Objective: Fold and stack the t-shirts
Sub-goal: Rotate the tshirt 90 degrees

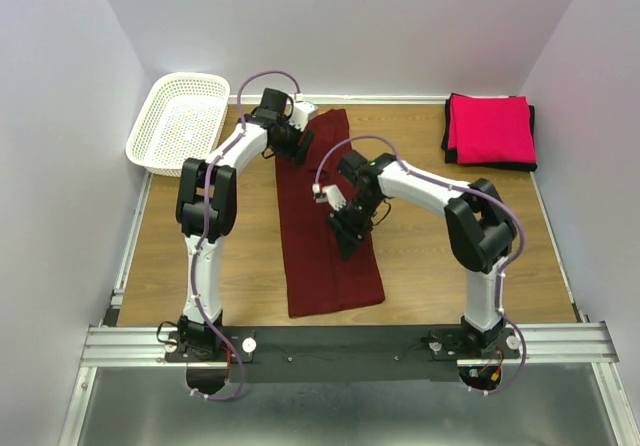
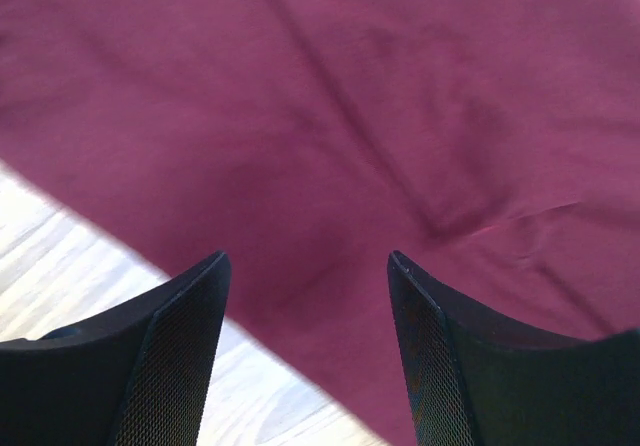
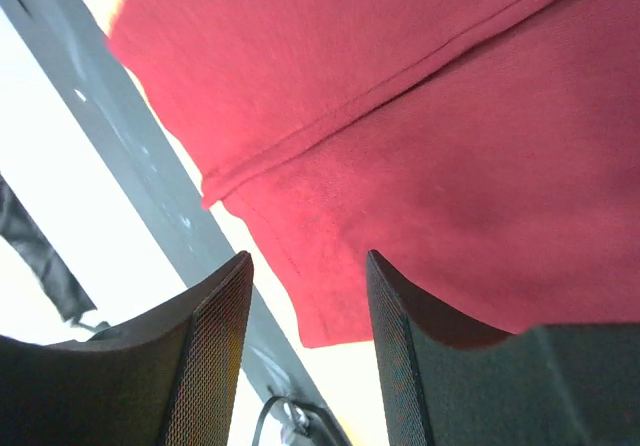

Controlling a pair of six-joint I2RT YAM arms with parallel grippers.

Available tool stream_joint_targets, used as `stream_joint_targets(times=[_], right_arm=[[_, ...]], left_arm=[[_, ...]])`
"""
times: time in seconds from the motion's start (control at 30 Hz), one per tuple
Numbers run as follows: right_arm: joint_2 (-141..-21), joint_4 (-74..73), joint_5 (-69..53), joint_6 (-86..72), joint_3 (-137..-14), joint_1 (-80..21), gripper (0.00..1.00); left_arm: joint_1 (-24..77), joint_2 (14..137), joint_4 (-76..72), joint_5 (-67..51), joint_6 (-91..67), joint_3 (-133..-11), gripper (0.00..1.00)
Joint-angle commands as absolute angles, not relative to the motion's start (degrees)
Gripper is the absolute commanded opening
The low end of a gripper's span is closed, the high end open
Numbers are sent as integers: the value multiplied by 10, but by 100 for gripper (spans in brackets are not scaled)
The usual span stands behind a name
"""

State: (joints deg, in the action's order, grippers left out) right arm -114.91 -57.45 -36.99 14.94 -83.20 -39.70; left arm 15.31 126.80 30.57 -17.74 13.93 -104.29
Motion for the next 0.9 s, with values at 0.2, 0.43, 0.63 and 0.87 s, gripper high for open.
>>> stream_joint_targets(times=[0.2, 0.43, 0.63, 0.87], right_arm=[[-1128, -538, -432, 74, -936, -237, 54], [-1162, -540, -407, 61, -999, -152, 51], [-1208, -534, -383, 53, -1059, -145, 50], [-1275, -504, -357, 10, -1162, -147, 49]], left_arm=[[174, 1379, 324, -178, 72, -1144, 67], [174, 1481, 347, -192, 69, -1301, 67], [174, 1510, 320, -197, 80, -1383, 70], [150, 1411, 250, -211, 47, -1370, 73]])
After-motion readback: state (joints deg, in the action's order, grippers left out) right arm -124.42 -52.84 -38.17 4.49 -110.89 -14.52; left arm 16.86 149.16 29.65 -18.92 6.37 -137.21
